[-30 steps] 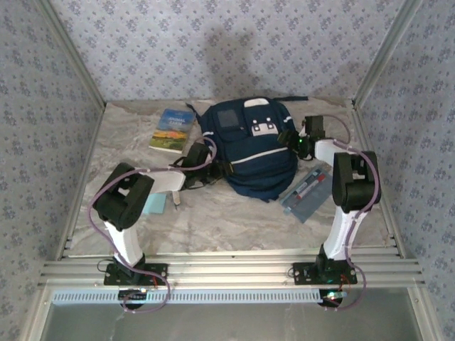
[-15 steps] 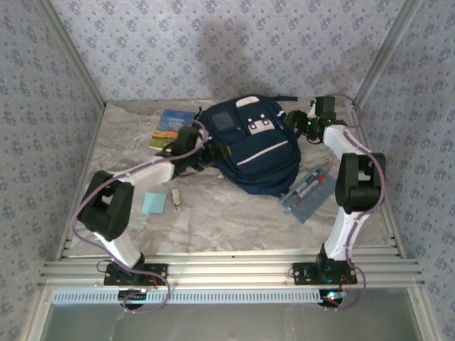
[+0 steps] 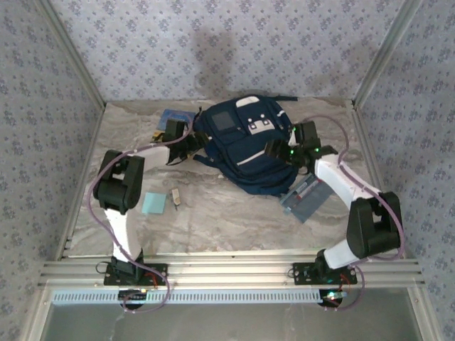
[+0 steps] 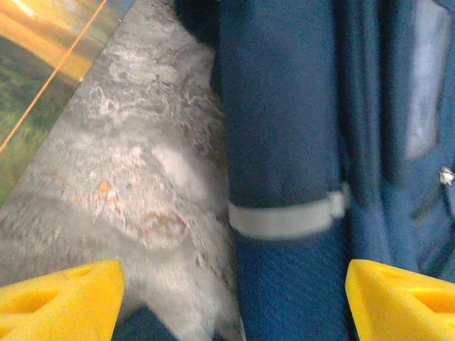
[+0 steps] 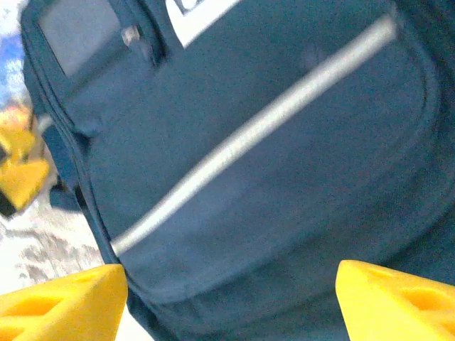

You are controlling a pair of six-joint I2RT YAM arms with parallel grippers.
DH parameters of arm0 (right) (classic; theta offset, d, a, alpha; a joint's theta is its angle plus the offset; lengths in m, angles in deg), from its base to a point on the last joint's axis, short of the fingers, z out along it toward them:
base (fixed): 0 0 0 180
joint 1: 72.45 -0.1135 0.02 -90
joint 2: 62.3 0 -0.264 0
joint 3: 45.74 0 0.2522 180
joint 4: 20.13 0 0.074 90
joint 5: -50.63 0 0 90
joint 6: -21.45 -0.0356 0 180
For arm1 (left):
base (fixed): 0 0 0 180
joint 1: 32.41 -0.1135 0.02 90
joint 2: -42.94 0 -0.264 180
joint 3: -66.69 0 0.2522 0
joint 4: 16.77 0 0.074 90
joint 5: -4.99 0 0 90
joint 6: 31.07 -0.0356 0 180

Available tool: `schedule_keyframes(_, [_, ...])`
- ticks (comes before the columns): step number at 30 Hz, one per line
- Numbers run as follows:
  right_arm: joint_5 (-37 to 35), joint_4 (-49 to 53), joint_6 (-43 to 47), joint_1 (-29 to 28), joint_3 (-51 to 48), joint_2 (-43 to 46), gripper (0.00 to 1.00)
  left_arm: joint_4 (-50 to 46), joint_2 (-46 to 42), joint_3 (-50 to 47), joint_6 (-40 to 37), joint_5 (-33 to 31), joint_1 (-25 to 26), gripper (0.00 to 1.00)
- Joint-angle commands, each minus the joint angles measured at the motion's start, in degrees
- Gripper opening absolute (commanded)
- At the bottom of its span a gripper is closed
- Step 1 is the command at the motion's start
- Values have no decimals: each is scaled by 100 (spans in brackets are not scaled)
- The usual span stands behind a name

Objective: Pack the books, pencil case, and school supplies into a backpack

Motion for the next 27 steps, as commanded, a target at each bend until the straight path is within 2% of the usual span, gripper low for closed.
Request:
schedule_keyframes(1, [-420, -35, -772, -220, -586, 402, 80, 562, 443, 421, 232, 110, -97, 80])
schedule_keyframes(7, [-681, -250, -909, -152, -1071, 362, 82, 1212, 1016, 705, 585, 221, -66, 79])
schedule_keyframes(11, [-586, -644, -1028, -65, -1321, 182, 82, 1762, 1329, 736, 968, 601, -50, 70])
schedule_keyframes(14, [-717, -787, -1057, -13, -1437, 143, 82, 2019, 1367, 699, 1070, 720, 24, 58])
schedule_keyframes(19, [-961, -1103, -1085, 169, -1490, -131, 82, 2026, 1227, 698, 1051, 871, 194, 27])
schedule_keyframes(21, [-1012, -1281, -988, 247, -1421, -338, 82, 2073, 1136, 659, 1156, 1021, 247, 0])
schedule_keyframes(27, [-1084, -1564, -613, 688, -854, -1060, 80, 2162, 333, 93, 1557, 1065, 335, 0])
